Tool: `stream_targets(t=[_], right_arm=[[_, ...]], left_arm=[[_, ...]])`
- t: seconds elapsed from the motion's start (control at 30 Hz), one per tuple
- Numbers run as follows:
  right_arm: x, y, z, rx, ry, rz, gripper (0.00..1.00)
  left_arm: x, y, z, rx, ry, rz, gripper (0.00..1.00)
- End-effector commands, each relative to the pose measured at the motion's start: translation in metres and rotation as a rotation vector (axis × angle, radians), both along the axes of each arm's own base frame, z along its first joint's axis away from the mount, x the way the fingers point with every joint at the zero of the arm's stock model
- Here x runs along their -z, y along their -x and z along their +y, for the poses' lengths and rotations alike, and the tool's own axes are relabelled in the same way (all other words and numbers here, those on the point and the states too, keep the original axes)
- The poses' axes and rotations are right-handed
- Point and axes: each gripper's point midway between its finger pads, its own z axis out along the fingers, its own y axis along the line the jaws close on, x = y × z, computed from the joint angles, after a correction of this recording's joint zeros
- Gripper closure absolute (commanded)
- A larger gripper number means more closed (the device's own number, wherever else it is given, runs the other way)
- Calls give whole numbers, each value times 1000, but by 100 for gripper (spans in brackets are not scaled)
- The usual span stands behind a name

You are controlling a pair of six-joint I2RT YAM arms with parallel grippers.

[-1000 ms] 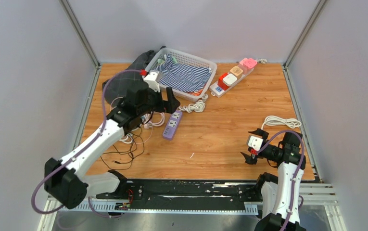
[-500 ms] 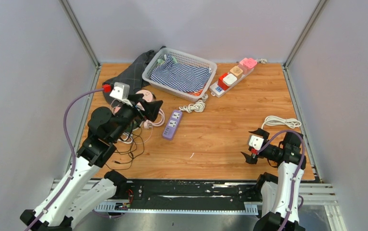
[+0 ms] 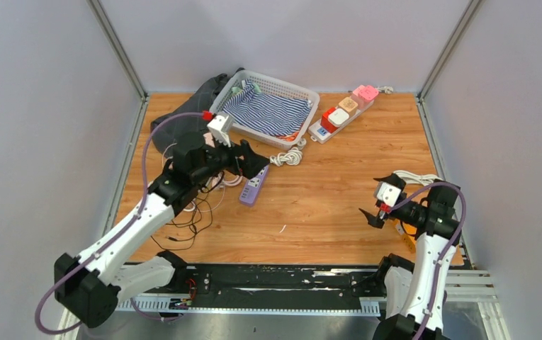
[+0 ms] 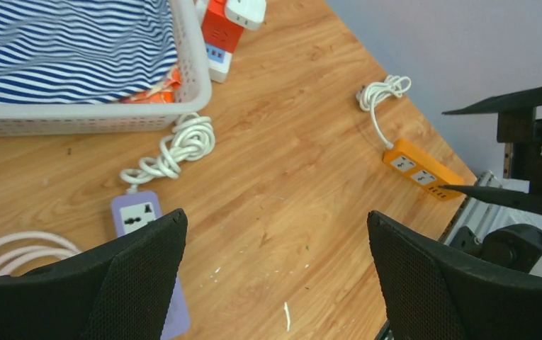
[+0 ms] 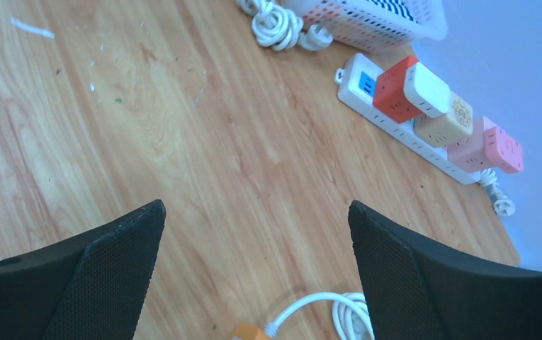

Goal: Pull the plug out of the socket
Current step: Move the socket to the corner of the board.

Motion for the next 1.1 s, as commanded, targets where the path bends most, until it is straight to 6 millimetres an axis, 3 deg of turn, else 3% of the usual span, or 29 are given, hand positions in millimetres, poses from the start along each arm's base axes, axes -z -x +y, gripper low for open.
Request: stream_targets(t=[0.0, 0.13, 0.2, 0.37, 0.43, 0.6, 0.8, 0.83, 0.93, 1.07], right_arm=[[-41, -15, 4, 15, -192, 43, 0], [-76, -46, -3, 50, -392, 167, 0], [-84, -66, -11, 111, -465, 265, 0], [-78, -114, -38, 324, -468, 395, 0], [-78, -125, -41, 360, -505, 437, 0], [-66, -135, -29, 377, -593, 531, 0], [-45, -128, -21, 389, -572, 571, 0], [-44, -128, -21, 391, -570, 572, 0], [-41, -127, -23, 399, -564, 568, 0], [-36, -128, -23, 397, -562, 578, 0]], left_arm=[[5, -6, -37, 111, 12, 76, 2], [24, -19, -69, 166, -53, 102, 3], [25, -32, -78, 154, -69, 100, 3], [37, -68, -96, 94, -115, 105, 3], [38, -78, -109, 99, -158, 61, 3], [51, -102, -145, 129, -351, -125, 1], [78, -146, -169, 106, -446, -164, 2], [91, -152, -173, 106, -467, -141, 4], [106, -165, -189, 139, -515, -82, 7], [117, -184, -201, 130, -568, -18, 7]])
